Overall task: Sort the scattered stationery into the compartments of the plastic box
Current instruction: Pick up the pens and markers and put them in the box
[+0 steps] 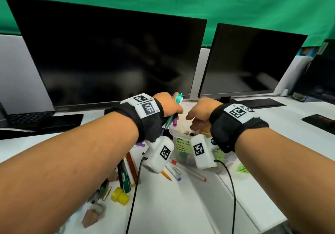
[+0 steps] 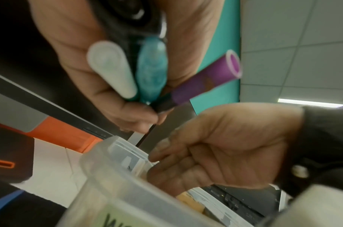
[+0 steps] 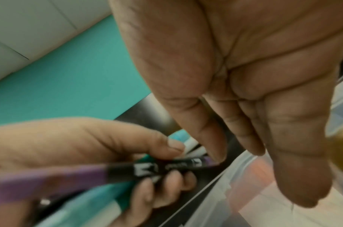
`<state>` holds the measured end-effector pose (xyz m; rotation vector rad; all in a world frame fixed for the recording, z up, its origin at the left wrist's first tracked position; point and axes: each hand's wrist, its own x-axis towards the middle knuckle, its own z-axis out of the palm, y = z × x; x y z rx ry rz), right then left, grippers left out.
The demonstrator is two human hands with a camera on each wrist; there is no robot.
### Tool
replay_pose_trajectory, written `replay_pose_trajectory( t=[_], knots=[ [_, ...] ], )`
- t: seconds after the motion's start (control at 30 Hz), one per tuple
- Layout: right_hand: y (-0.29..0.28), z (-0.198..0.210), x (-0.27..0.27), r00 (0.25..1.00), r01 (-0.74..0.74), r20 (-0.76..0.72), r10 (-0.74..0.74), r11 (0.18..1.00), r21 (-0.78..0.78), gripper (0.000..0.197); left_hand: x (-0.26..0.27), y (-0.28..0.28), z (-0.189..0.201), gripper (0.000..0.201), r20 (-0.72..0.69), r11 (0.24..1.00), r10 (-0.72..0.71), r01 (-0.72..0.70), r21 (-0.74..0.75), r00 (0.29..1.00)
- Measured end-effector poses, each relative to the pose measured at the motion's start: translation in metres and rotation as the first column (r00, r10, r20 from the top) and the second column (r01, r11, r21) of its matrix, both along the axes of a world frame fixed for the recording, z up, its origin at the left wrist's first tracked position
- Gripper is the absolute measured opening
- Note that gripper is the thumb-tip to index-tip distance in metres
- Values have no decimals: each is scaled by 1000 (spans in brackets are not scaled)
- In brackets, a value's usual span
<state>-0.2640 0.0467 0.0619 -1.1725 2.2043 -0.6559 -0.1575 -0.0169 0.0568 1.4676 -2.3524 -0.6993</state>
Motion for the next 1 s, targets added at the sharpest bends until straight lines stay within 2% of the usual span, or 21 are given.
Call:
replay_pose_trajectory(
  t=[0.07,0.1,0.17,0.23,0.37,0.53,0.63,0.8,1.0],
  knots=[
    [9,1,-6,999,-3,32,5,999,-53,29,-7,1,-2,45,31,1000,-11,12,-14,999],
    [17,3,-8,999,-24,-28,22,998,-62,26,-10,2,-3,45,50,1000,-19,20,-15,999],
    [34,4,-11,953,-122,-280,115,993,-7,26,-18,4,-7,45,67,999,-31,32,-14,997],
    [55,3,-9,861,-207,-460,219,975,76,30,-24,7,-10,45,48,999,-50,50,2,998],
    [80,-22,-16,805,-351,-452,385,922,161,32,-35,17,-12,53,133,992,-87,97,-76,987],
    [82,-50,-20,709,-407,-601,369,910,78,22,-43,26,-16,52,260,970,-140,184,-156,955],
    [83,-54,-18,687,-414,-639,346,909,46,22,-43,26,-21,45,205,978,-159,182,-99,966],
    [84,-52,-17,678,-419,-653,338,907,35,25,-40,22,-21,38,166,972,-166,190,-142,972],
    [81,-56,-12,682,-405,-661,313,914,15,25,0,22,-19,25,-65,952,-298,291,-98,952]
  ],
)
